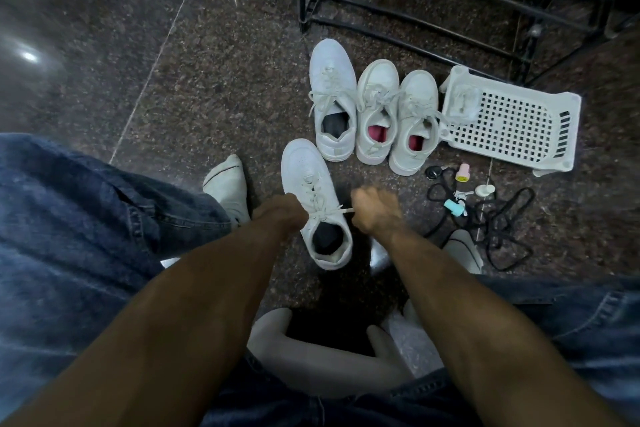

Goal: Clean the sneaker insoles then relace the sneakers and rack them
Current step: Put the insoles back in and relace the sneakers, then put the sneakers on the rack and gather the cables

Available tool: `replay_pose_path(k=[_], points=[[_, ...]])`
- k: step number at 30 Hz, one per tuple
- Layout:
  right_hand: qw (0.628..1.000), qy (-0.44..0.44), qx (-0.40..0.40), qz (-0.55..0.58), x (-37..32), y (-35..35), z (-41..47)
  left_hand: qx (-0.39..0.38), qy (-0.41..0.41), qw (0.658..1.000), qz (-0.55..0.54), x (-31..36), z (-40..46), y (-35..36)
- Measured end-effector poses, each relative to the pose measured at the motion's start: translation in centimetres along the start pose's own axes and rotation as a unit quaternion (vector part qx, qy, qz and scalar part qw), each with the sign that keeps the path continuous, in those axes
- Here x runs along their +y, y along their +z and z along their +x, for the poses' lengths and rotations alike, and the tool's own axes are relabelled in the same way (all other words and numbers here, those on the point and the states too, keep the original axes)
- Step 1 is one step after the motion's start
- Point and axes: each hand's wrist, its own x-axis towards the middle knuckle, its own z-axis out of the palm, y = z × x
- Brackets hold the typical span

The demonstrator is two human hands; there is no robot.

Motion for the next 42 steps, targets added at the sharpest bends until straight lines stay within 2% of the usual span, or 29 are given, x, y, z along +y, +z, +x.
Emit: replay_pose_path(k=[5,10,11,13,16,18,22,25,28,34,36,38,42], points=[[0.993,0.058,-0.033,0.093,0.4,0.3,-0.3,0.042,0.048,0.995,0.078,0.1,1.0,1.2],[0.98,0.078,-0.042,0.178,1.8,0.0,0.4,0.19,0.186,0.96,0.087,0.9,-2.1,1.6],[0.978,0.079,-0.036,0.19,1.9,-0.2,0.7,0.181,0.22,0.953,0.107,1.2,-2.5,1.9],[0.974,0.077,-0.014,0.211,2.1,-0.8,1.4,0.114,0.273,0.938,0.18,1.9,-3.1,2.8],[0.976,0.053,0.018,0.213,1.8,-2.3,2.0,0.049,0.305,0.914,0.265,2.6,-3.3,4.5],[0.978,0.03,0.052,0.201,1.5,-3.2,2.5,0.041,0.295,0.913,0.281,3.0,-2.9,5.3],[0.982,-0.051,0.145,0.112,1.0,-4.4,4.0,0.035,0.253,0.933,0.255,4.0,-2.3,5.8],[0.988,-0.096,0.105,0.063,0.3,-5.1,5.4,0.009,0.245,0.93,0.274,4.5,-2.3,6.0],[0.993,-0.094,0.053,0.047,-0.2,-5.5,6.6,-0.032,0.239,0.931,0.275,4.1,-1.9,6.3],[0.996,-0.067,0.059,0.001,-0.7,-5.8,6.7,-0.099,0.172,0.946,0.255,3.3,-1.8,6.0],[0.996,-0.066,0.051,-0.033,-0.7,-5.3,6.1,-0.159,0.155,0.938,0.267,3.0,-1.7,5.7],[0.994,-0.069,0.053,-0.06,-0.7,-4.1,5.7,-0.204,0.138,0.914,0.324,2.6,-1.7,5.1],[0.995,-0.075,0.039,-0.043,-0.4,-2.0,4.8,-0.213,0.106,0.902,0.361,2.3,-2.3,2.8]])
